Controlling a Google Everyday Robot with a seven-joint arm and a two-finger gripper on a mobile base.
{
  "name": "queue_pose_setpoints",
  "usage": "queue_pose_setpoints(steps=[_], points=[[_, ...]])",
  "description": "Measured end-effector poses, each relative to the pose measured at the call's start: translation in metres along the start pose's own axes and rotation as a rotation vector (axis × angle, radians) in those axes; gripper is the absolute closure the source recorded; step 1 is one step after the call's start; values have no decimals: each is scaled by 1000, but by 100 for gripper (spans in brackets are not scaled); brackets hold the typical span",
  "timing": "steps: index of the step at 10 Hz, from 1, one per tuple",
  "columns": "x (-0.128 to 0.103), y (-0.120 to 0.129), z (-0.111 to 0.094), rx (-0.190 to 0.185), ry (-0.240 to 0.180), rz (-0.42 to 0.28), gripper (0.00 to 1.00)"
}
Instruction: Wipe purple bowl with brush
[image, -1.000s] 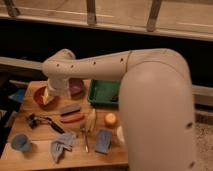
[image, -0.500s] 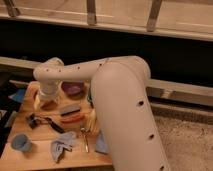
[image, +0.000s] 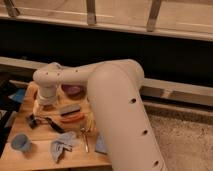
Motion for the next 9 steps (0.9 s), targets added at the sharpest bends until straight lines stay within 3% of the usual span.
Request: queue_pose_setpoints(steps=[6,9], points=[[-2,9,15,16,23,-27,27],[2,2,30,54,58,-21,27]])
